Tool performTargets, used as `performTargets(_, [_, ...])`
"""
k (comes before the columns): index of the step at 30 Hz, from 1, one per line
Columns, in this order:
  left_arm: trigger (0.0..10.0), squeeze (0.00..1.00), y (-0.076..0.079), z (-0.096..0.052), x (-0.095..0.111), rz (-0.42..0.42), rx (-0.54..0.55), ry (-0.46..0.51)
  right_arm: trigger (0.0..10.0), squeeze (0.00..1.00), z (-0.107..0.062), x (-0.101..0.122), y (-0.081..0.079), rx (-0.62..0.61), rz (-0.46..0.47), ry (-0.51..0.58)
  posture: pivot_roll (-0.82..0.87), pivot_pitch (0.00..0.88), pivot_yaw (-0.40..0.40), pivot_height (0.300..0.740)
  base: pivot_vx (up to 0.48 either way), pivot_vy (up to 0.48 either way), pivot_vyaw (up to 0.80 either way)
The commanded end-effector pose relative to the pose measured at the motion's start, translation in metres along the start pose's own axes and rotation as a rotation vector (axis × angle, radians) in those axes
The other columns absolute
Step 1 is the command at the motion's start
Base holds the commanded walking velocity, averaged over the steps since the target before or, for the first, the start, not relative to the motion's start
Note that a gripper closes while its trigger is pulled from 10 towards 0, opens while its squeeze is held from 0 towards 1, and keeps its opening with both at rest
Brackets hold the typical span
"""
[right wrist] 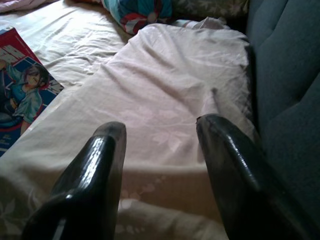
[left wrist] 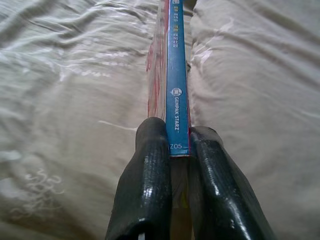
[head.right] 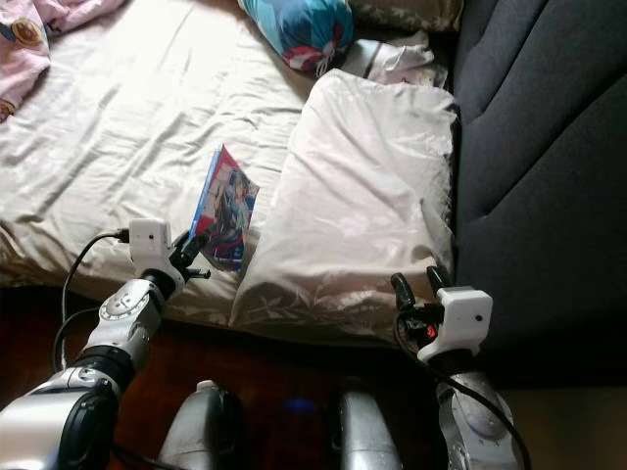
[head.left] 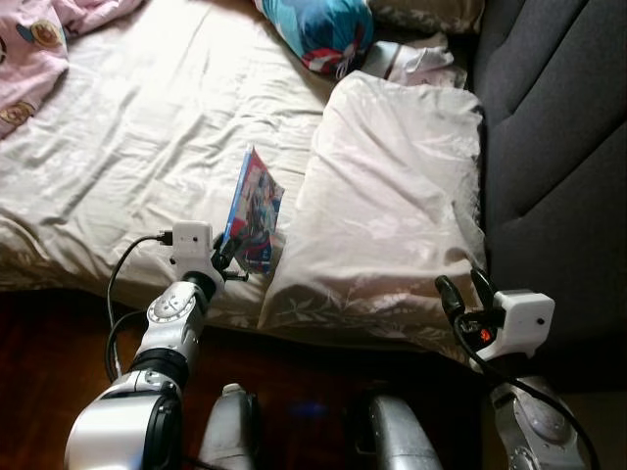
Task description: Clean up the room
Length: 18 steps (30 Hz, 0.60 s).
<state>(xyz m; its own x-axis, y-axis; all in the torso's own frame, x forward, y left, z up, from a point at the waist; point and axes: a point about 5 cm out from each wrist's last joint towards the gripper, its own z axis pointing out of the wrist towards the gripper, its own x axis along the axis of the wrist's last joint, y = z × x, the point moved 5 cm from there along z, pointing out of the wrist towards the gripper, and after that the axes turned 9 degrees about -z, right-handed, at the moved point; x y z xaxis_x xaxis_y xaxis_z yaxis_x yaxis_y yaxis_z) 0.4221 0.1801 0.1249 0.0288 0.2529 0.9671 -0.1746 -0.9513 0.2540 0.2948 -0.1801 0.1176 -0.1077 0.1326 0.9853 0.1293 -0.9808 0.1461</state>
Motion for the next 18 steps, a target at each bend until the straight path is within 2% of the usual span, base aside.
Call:
performTargets(1, [10.0,0.00,-0.003,-0.001,0.001,-0.033,-0.006,0.006,10.0,0.00,-0.008,-0.001,0.003,0.000,0.001,-0.023,-0.22,0.402,-0.047,0.646,0.000,0.000,0.00])
performTargets(4, [10.0,0.00,-0.005,-0.003,-0.004,-0.051,-0.015,-0.020,10.0,0.00,-0.012,0.003,0.005,0.000,-0.006,-0.027,-0.24,0.418,-0.059,0.646,0.000,0.000,0.00])
performTargets(7, [10.0,0.00,-0.009,-0.007,-0.014,-0.008,-0.012,-0.074,10.0,0.00,-0.016,0.006,0.008,0.001,-0.017,-0.034,-0.27,0.433,-0.075,0.646,0.000,0.000,0.00])
performTargets(12, [10.0,0.00,-0.010,-0.008,-0.018,-0.001,-0.026,-0.100,10.0,0.00,-0.018,0.013,0.012,0.008,-0.031,-0.035,-0.28,0.441,-0.089,0.646,0.000,0.000,0.00])
performTargets(16, [10.0,0.00,-0.011,-0.011,-0.026,0.034,-0.023,-0.143,10.0,0.00,-0.019,0.018,0.016,0.008,-0.043,-0.032,-0.30,0.446,-0.095,0.646,0.000,0.000,0.00])
performTargets(18, [10.0,0.00,-0.011,-0.011,-0.029,0.113,-0.019,-0.175,10.0,0.00,-0.020,0.020,0.017,0.006,-0.048,-0.031,-0.30,0.454,-0.099,0.646,0.000,0.000,0.00])
